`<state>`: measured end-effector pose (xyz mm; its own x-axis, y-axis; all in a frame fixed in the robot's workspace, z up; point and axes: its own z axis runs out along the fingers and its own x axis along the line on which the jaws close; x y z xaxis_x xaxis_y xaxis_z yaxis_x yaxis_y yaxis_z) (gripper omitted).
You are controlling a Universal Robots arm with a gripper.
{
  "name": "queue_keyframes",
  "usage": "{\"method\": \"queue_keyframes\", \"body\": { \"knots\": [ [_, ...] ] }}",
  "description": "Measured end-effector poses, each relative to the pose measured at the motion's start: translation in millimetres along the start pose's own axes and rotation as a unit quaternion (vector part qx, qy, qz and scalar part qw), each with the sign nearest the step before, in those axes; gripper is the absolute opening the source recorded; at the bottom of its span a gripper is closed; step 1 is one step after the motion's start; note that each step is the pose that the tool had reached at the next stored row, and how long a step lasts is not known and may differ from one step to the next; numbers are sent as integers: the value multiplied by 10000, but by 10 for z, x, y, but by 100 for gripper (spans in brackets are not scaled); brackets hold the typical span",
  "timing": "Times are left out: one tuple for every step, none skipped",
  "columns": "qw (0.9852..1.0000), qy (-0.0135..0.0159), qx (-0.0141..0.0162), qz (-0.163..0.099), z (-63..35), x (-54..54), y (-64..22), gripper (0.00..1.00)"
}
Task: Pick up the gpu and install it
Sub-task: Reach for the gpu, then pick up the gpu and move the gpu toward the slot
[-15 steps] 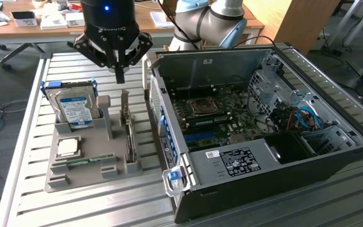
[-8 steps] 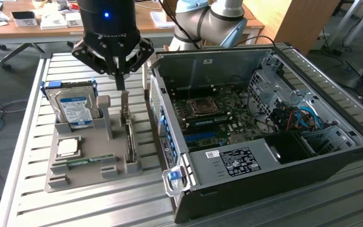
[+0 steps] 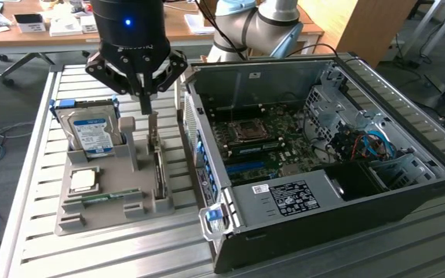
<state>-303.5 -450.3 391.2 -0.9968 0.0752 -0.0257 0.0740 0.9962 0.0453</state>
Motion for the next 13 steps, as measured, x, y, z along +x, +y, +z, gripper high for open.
{"method": "queue_keyframes", "body": {
  "knots": [
    [10000, 0, 0, 0, 0, 0, -5, 11],
    [10000, 0, 0, 0, 1, 0, -14, 11],
    [10000, 0, 0, 0, 1, -1, -26, 11],
    [10000, 1, 1, 1, 1, -2, -38, 11],
    [10000, 0, 1, 0, 1, -2, -45, 11],
    [10000, 0, 0, 1, 1, -2, -44, 11],
    [10000, 0, 0, 1, 2, -2, -44, 11],
    [10000, 0, 0, 0, 2, -2, -45, 11],
    [10000, 0, 0, 0, 2, -2, -45, 11],
    [10000, 0, 0, 0, 1, -2, -45, 11],
    [10000, 0, 0, 0, 2, -2, -45, 11],
    [10000, 0, 0, 0, 2, -2, -45, 11],
    [10000, 0, 0, 0, 1, -2, -45, 11]
  ]
}}
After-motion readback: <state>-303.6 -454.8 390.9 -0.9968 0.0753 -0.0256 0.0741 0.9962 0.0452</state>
